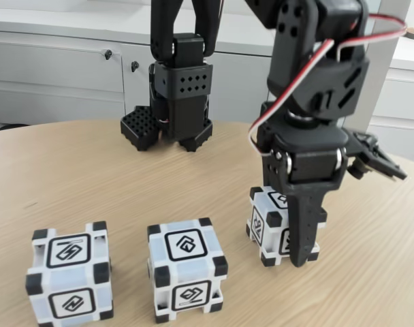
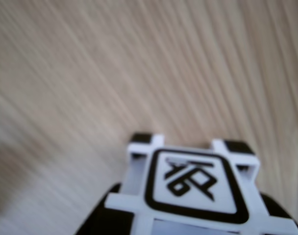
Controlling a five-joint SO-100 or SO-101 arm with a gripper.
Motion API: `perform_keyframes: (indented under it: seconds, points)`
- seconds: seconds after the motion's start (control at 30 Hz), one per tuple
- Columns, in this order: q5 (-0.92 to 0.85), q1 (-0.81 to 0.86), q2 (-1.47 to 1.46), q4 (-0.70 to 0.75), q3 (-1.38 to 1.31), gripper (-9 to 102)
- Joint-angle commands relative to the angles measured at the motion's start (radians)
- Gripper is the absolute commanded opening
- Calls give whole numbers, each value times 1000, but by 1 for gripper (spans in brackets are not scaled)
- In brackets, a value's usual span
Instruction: Stack cubes from left to right.
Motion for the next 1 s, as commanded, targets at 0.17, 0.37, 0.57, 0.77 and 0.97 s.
perform_keyframes:
  seconds: [0.17,0.37,0.57,0.77,0.97]
  points:
    - [-31,14,183,5,-25,0]
    - [-130,15,483,6,-17,0]
    - [-252,112,684,8,-14,0]
    - [-400,304,724,9,-14,0]
    - [-499,488,706,9,-11,0]
